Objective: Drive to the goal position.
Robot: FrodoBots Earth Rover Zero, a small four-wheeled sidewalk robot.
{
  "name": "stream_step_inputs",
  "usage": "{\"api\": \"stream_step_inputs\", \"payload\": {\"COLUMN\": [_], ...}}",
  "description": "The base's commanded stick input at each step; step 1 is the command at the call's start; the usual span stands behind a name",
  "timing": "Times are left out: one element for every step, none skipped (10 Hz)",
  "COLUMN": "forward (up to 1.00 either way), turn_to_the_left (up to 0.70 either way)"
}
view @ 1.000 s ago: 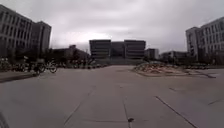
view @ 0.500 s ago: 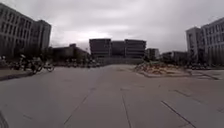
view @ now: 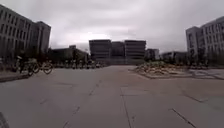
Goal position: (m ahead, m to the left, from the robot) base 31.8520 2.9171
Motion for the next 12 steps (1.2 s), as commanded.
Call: {"api": "stream_step_inputs", "payload": {"forward": [0.70,0.70,0.70,0.70,0.70,0.70,0.70,0.70,0.70,0.70,0.70,0.70], "turn_to_the_left": [-0.14,-0.11,-0.04,0.00,0.00,0.00,0.00,0.00,0.00,0.00,0.00,0.00]}}
